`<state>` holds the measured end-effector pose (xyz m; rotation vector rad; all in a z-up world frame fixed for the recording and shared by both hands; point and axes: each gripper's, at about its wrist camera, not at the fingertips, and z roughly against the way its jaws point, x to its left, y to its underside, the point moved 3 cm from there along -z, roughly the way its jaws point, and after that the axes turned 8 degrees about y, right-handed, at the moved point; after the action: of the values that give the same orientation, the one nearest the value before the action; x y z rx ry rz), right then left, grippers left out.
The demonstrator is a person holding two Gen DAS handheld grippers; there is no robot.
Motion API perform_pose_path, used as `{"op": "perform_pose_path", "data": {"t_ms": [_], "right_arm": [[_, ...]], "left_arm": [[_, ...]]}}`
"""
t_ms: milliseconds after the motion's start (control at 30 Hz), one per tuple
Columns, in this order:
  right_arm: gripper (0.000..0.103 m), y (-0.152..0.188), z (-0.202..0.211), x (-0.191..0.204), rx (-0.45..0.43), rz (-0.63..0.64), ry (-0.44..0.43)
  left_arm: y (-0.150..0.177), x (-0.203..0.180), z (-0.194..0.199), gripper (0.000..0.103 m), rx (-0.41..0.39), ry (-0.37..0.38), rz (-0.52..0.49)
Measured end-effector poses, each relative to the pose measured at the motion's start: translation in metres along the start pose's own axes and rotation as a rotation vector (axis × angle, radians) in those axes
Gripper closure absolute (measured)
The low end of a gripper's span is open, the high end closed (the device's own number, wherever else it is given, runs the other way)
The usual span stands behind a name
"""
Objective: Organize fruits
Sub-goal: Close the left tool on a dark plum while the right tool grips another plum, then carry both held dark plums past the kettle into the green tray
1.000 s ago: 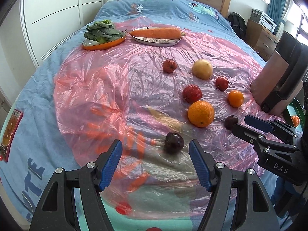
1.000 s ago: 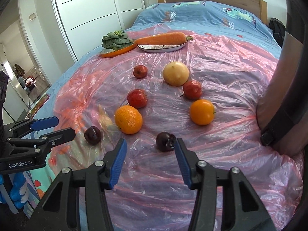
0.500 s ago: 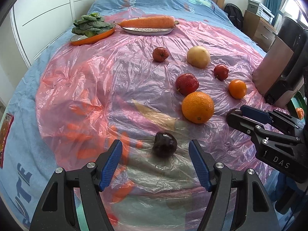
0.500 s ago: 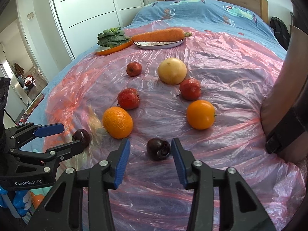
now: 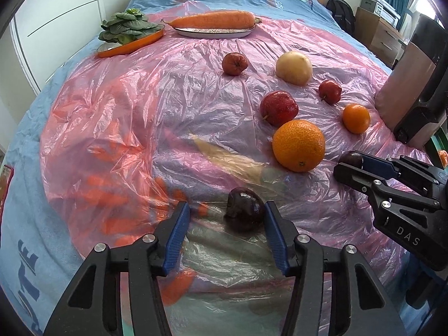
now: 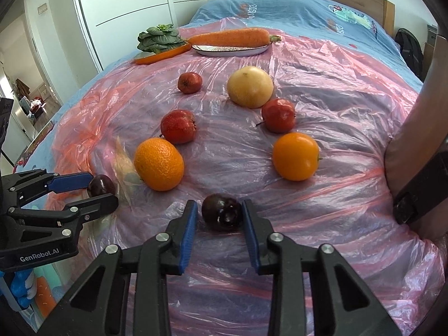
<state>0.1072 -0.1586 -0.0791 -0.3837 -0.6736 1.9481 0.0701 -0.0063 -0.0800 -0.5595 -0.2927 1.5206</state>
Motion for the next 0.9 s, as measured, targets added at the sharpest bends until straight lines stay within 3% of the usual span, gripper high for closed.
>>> {"op": "perform_pose_path", "data": {"t_ms": [100, 300, 900], "right_arm": [[0.090, 0.000, -0.001, -0.001, 0.004, 0.000, 0.000], [0.091, -0.001, -0.001, -0.003, 0.008, -0.004, -0.013], [0.092, -0.013, 0.051, -0.002, -0.064, -0.032, -0.056]], "left_arm": [[0.001, -0.002, -0.001, 0.062, 0.003, 0.002, -0.016], [0.001, -0.009, -0.001, 0.079, 0.018, 0.016, -0.038], [-0.015, -0.006, 0.044, 0.080, -0.036, 0.133, 0.042]]}}
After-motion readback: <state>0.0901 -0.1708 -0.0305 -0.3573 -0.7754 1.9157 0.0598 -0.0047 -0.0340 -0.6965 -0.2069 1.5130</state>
